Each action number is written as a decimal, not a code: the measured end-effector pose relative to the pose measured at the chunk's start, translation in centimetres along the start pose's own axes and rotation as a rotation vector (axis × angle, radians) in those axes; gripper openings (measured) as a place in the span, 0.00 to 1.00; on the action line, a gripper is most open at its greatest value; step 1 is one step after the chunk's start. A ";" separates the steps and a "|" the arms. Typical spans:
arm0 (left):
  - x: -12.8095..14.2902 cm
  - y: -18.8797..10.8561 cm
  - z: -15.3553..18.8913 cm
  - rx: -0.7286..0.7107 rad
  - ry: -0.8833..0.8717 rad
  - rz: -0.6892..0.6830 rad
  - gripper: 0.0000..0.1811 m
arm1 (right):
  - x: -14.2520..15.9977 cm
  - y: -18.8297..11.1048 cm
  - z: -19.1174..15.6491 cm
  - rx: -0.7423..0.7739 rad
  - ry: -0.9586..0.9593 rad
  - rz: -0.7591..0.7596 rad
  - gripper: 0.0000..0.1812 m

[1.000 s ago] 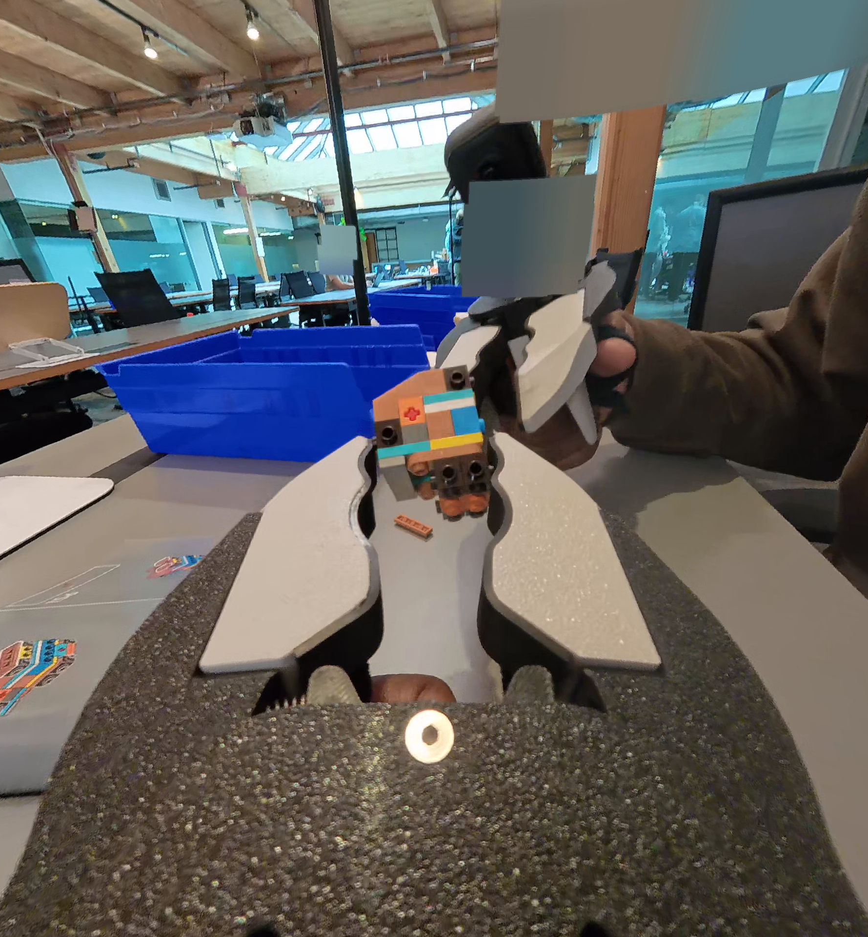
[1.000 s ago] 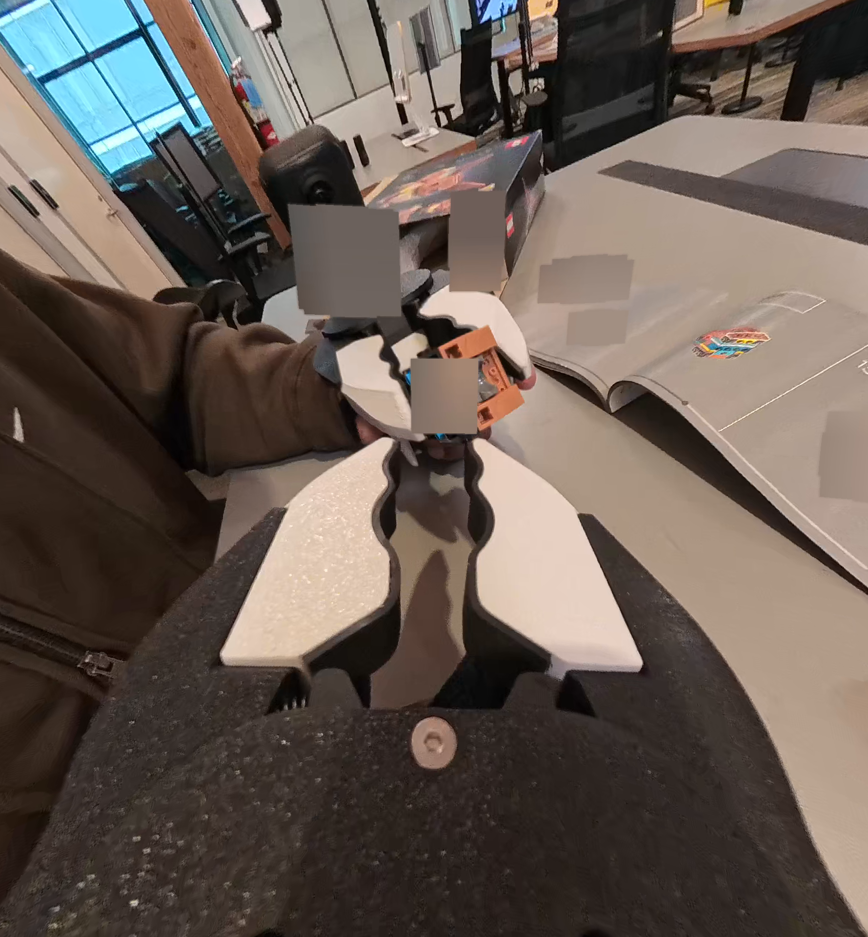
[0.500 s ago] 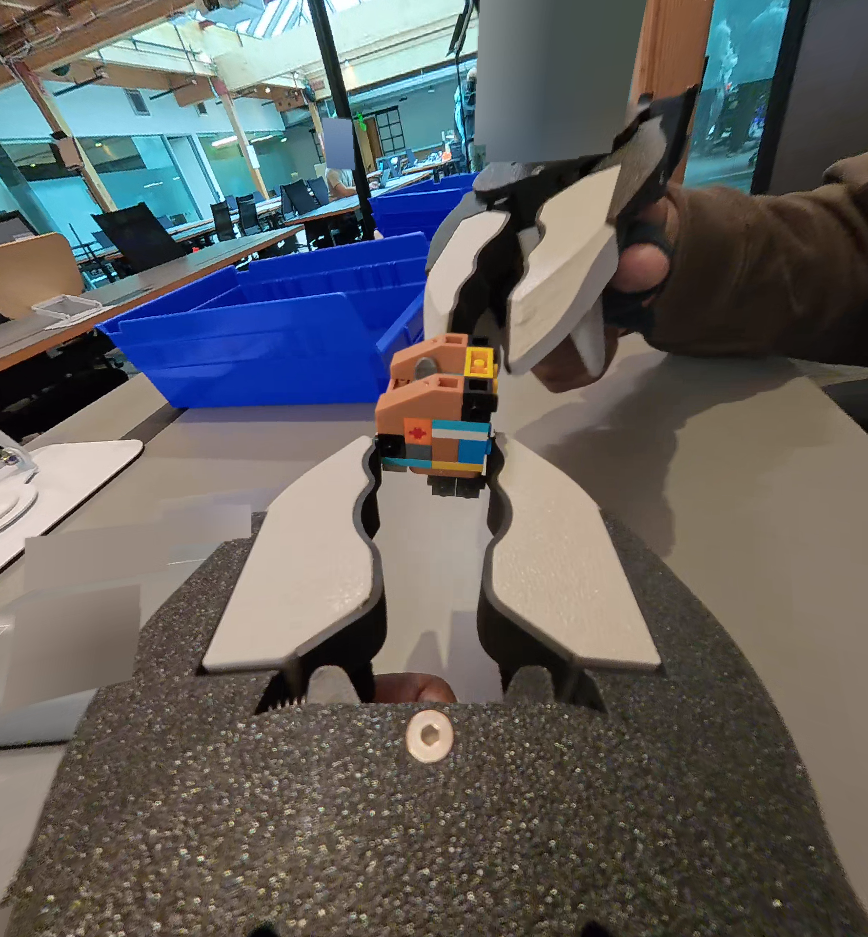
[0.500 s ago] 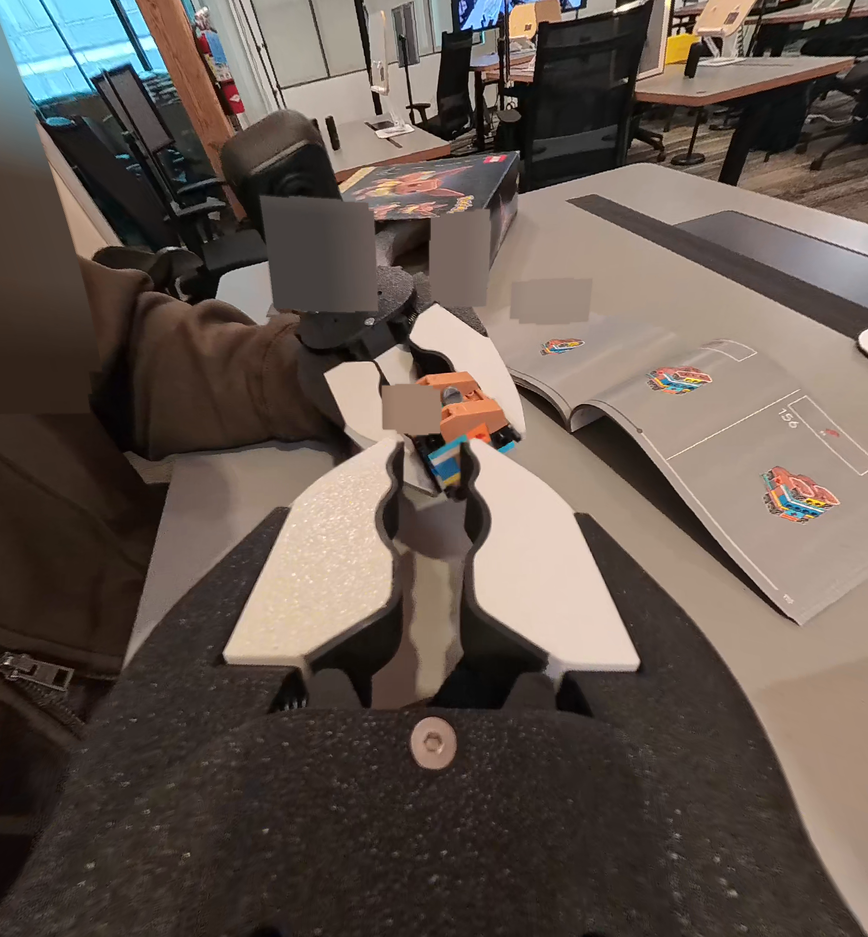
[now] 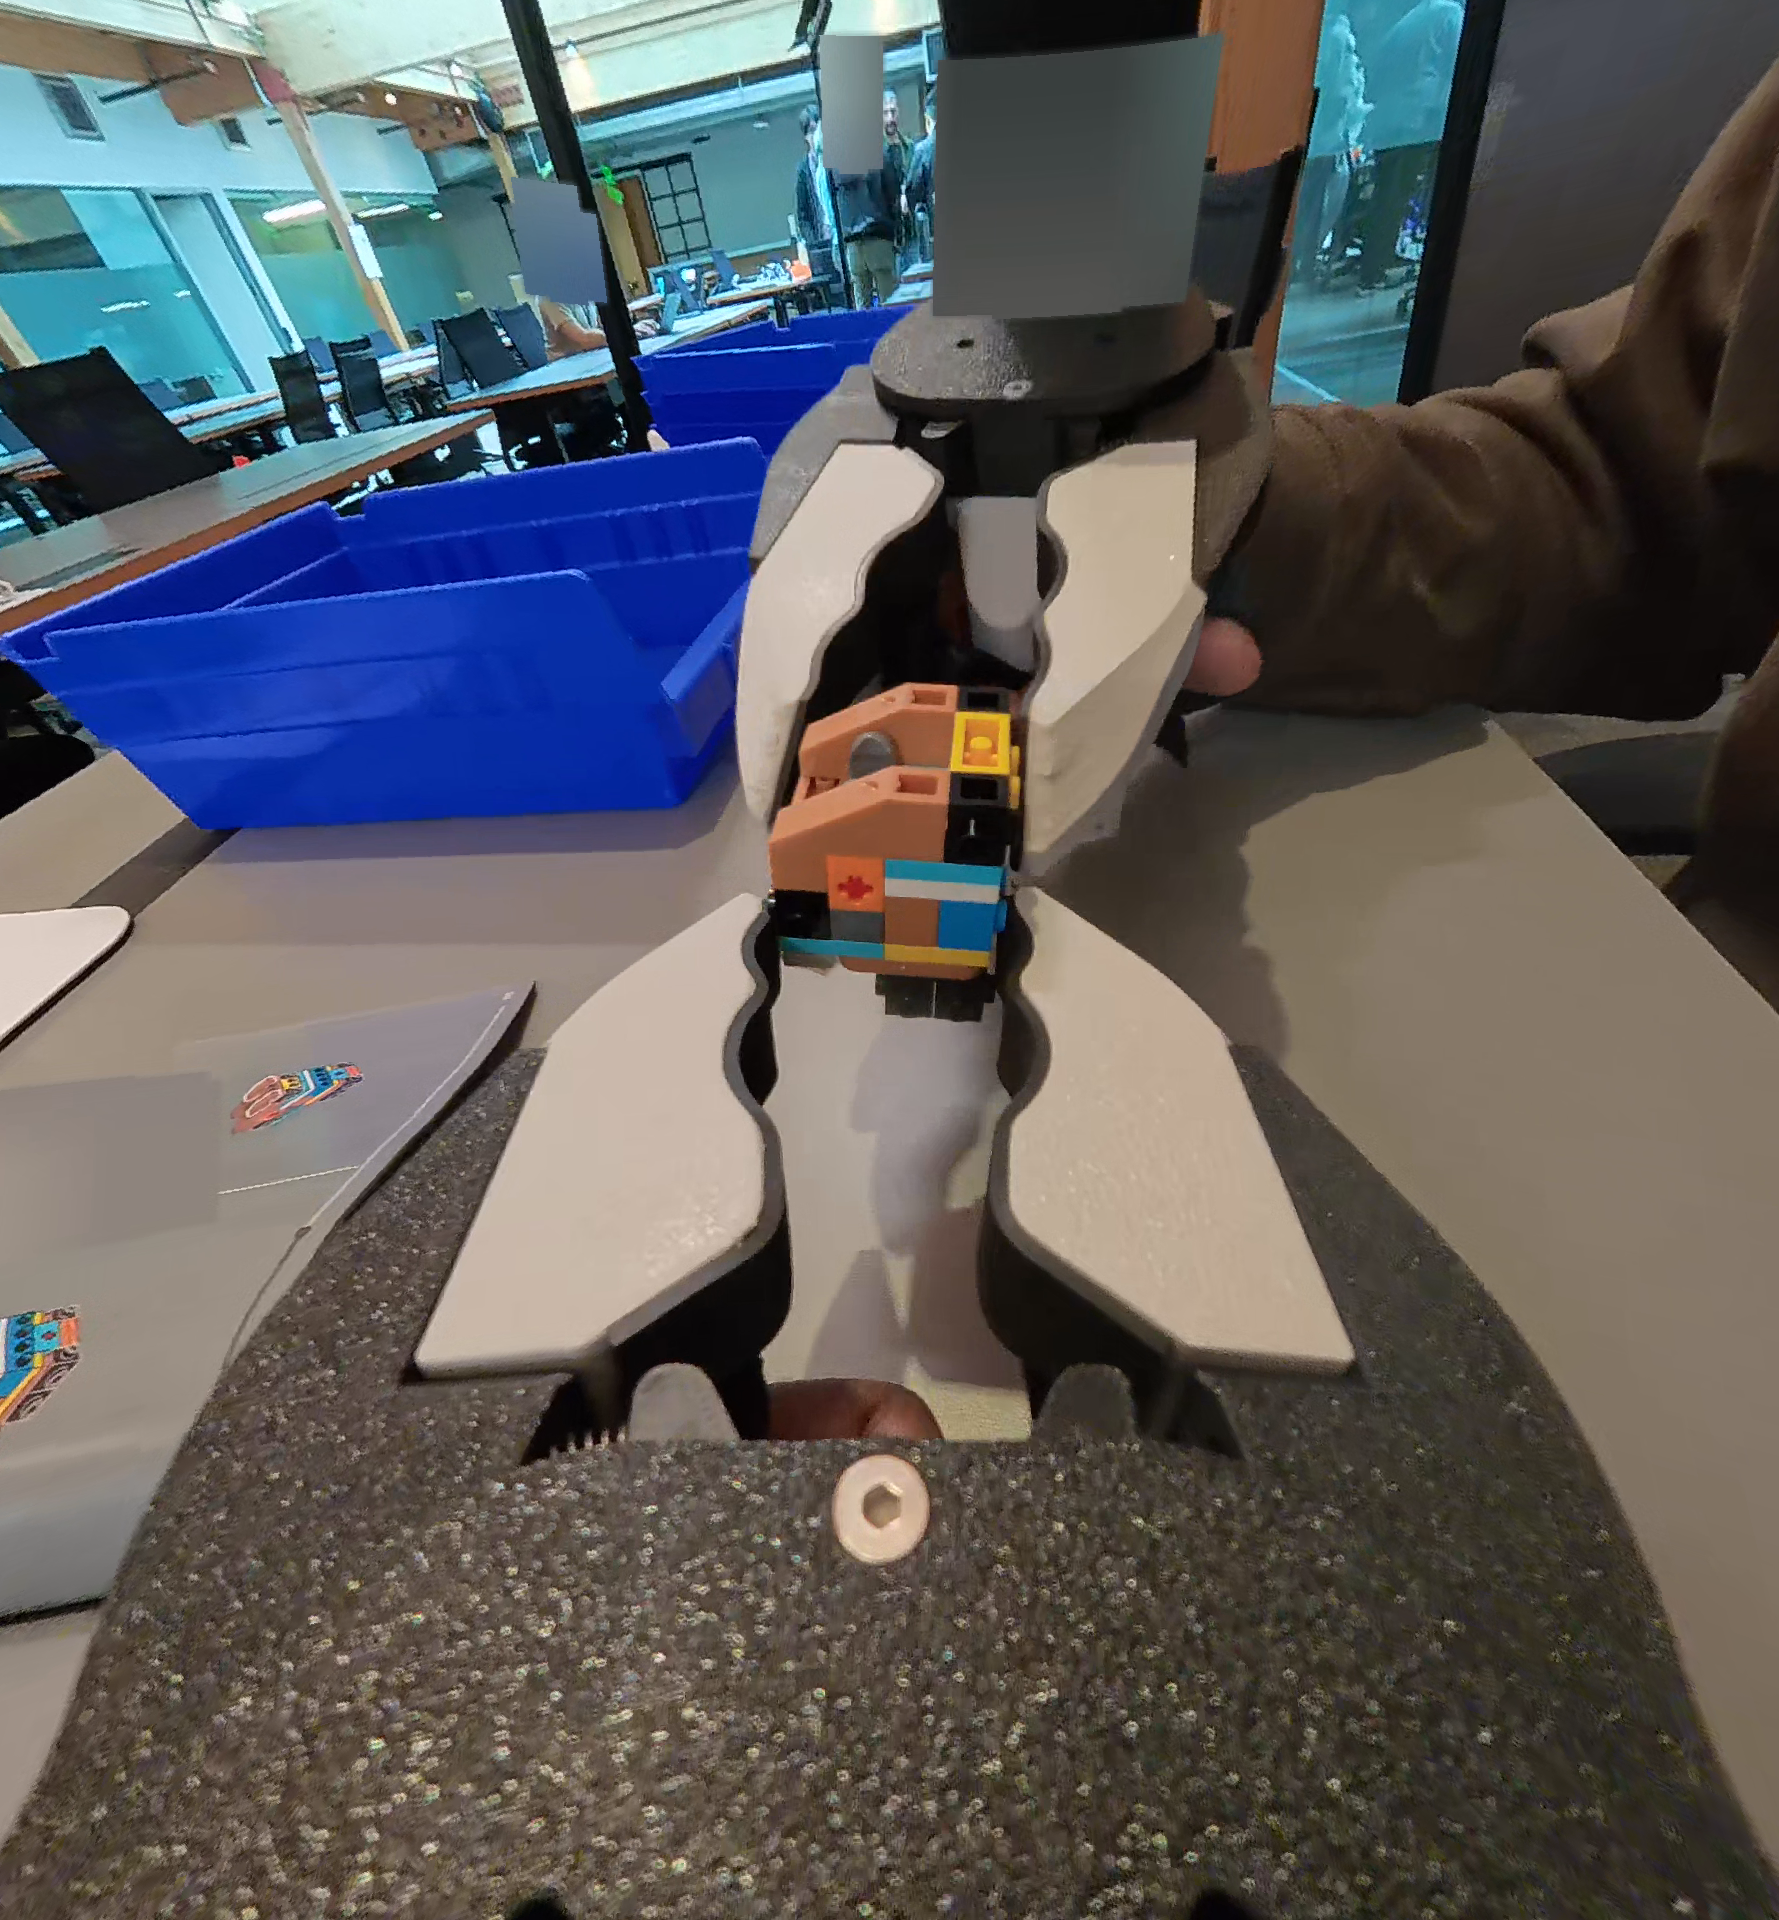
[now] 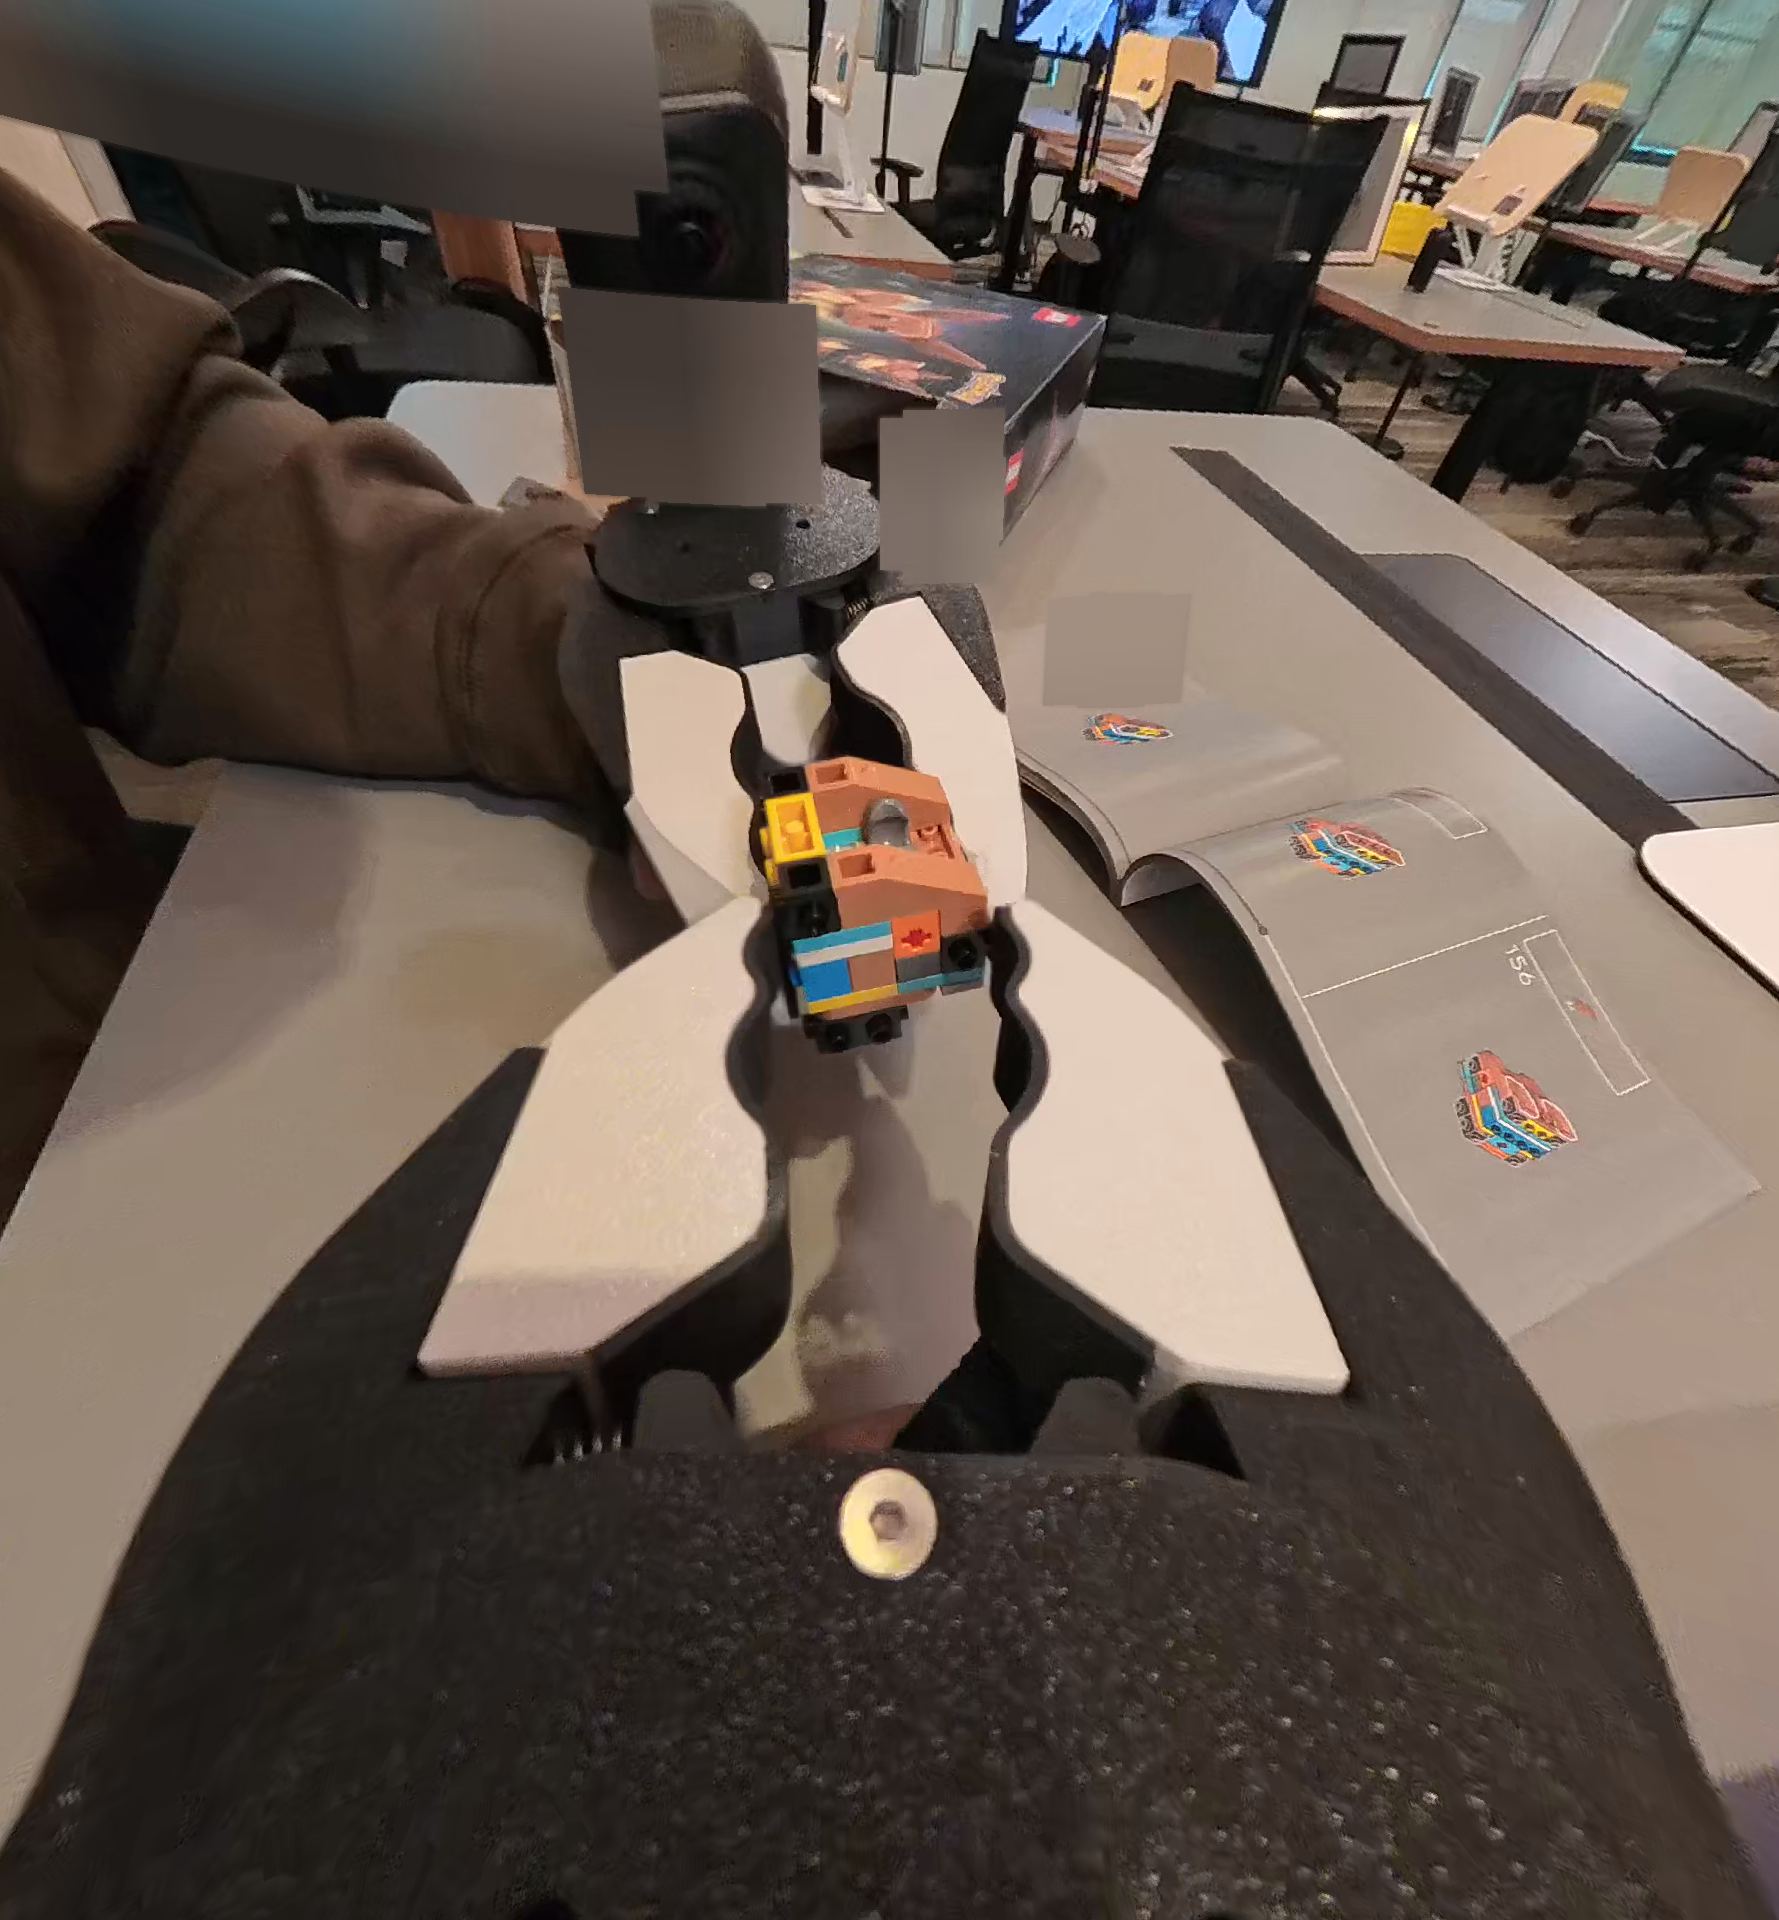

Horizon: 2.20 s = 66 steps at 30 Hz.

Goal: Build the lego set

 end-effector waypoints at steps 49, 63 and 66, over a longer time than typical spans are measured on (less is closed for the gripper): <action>0.2 0.0 0.3 0.019 -0.013 -0.015 0.22 | 9.6 -7.0 6.8 -0.436 -0.397 -0.786 0.23; -0.1 -0.3 -0.7 -0.048 -0.031 0.003 0.22 | 9.8 -6.0 6.1 -0.418 -0.344 -0.915 0.04; 0.0 -0.3 -1.2 -0.091 -0.024 0.002 0.22 | 6.6 -4.7 6.4 -0.294 -0.349 -0.779 0.04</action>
Point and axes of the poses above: each gripper's, where its closed fingertips meet, y out along the fingers, x out of its underside, z = x × y across the jaws, the point moved 1 cm from there along -y, back along the fingers, and after that the axes turned 14 degrees about z, right-handed, at the moved point
